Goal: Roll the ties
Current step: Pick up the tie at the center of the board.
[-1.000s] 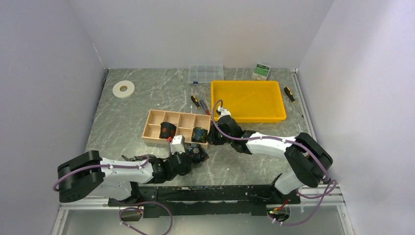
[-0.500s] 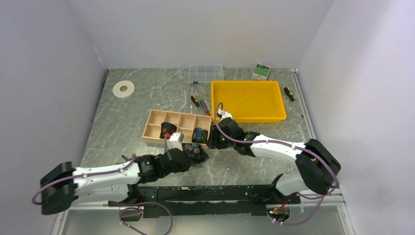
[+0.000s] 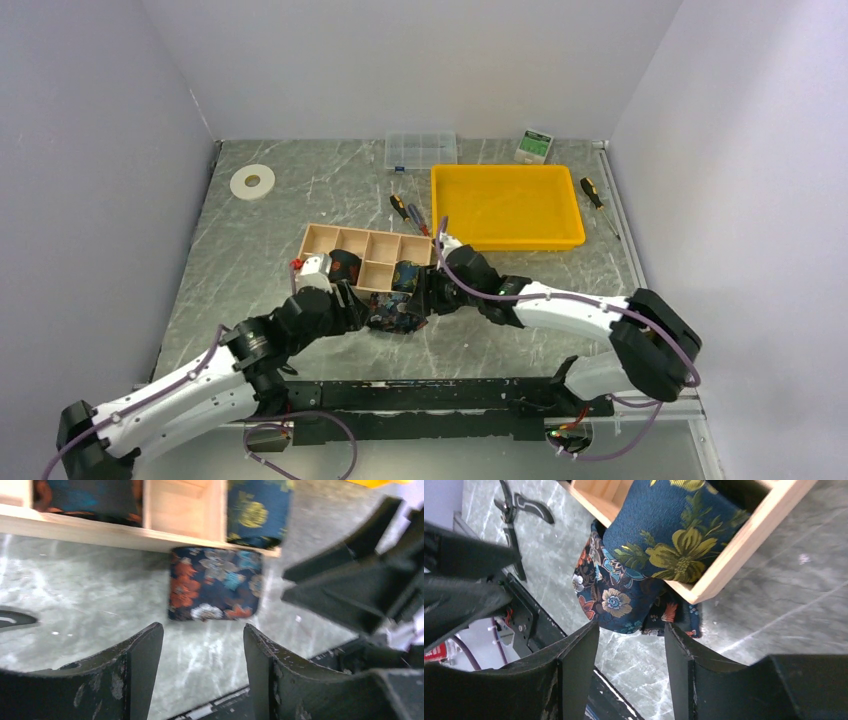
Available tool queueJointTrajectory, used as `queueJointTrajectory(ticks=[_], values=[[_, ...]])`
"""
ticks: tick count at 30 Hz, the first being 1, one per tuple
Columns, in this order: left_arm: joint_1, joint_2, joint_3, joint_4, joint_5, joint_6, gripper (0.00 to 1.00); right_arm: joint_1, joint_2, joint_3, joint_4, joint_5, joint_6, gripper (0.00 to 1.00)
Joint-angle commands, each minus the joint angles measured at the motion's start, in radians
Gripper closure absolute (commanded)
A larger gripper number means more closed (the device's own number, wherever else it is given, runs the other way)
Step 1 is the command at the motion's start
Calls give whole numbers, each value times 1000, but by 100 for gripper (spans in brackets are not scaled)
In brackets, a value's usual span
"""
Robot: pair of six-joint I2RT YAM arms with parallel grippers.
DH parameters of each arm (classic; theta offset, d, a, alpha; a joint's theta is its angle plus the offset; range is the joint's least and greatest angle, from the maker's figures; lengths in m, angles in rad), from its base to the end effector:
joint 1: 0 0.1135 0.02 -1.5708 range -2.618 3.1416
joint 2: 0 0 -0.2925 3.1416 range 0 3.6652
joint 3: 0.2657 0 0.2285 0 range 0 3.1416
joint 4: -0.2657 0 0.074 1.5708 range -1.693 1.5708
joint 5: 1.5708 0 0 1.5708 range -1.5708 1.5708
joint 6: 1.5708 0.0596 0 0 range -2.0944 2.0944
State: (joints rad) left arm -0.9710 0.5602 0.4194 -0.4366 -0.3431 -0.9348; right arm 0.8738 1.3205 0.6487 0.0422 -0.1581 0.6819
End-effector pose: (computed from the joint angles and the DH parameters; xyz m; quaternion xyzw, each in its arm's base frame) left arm 0.0775 -0.0778 0.2264 -0.0656 0.8676 -0.2958 0.3943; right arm 0.1628 0.2091 0.2284 -0.1208 0.8810 0.3673 0.2726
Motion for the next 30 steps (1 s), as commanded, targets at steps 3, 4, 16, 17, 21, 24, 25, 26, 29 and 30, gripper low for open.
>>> queueJointTrajectory(ticks=[3, 4, 16, 17, 21, 24, 25, 26, 29, 30], values=[[255, 164, -11, 131, 262, 83, 34, 20, 111, 56, 125, -53, 55, 47], [285, 172, -26, 157, 291, 83, 34, 20, 121, 55, 138, -54, 59, 48], [497, 219, -168, 472, 602, 80, 33, 22, 241, 13, 235, -81, 129, 55], [497, 244, -170, 488, 622, 81, 33, 23, 240, 3, 239, -79, 131, 56], [499, 322, -178, 562, 667, 84, 32, 25, 240, -44, 253, -68, 137, 58], [499, 388, -179, 616, 698, 91, 32, 25, 253, -74, 271, -64, 145, 59], [499, 408, -175, 625, 705, 97, 32, 25, 258, -82, 276, -64, 148, 60], [499, 430, -172, 638, 712, 103, 31, 24, 260, -91, 282, -64, 149, 60], [499, 480, -155, 640, 723, 127, 31, 24, 261, -111, 288, -60, 150, 61], [499, 492, -152, 645, 726, 136, 31, 23, 260, -115, 288, -58, 146, 61]])
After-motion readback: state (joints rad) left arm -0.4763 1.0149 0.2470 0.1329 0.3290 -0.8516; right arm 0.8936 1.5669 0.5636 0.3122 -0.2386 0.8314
